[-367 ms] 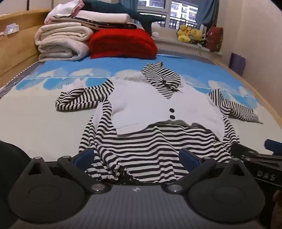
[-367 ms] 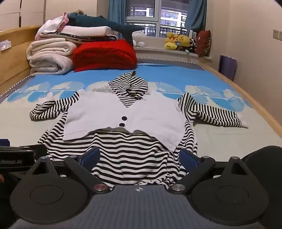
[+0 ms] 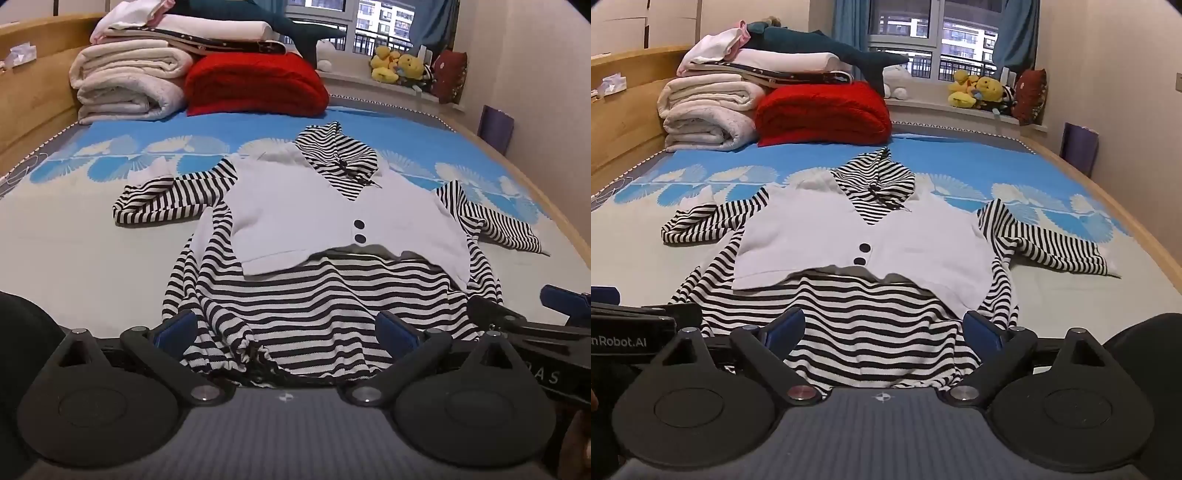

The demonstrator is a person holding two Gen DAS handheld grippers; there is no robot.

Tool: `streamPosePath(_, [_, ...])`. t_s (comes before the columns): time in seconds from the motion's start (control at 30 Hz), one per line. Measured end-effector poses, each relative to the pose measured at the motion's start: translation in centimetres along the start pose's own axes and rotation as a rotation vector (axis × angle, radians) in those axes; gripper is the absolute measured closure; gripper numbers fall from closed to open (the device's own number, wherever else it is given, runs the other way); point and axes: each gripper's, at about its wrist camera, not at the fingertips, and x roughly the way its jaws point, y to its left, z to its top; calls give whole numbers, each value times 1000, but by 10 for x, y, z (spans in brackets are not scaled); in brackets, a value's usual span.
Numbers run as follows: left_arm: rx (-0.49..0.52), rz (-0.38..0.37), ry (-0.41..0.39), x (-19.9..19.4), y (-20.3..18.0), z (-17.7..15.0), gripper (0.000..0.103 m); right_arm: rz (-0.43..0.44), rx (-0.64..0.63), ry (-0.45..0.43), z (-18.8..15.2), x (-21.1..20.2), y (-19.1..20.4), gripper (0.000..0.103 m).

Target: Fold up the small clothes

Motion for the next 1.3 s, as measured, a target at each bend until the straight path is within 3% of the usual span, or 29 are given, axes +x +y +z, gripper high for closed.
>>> streamPosePath(0.17, [7, 0, 6, 4, -1, -1, 1, 33, -11, 1, 1, 2, -5, 23])
streamPosePath(0.67, [20, 5, 10, 3, -4, -2, 1, 28, -1, -39, 0, 0, -9, 23])
streamPosePath(1.3, [15, 7, 15, 4, -2, -3, 1, 39, 0, -2, 0, 4, -8, 23])
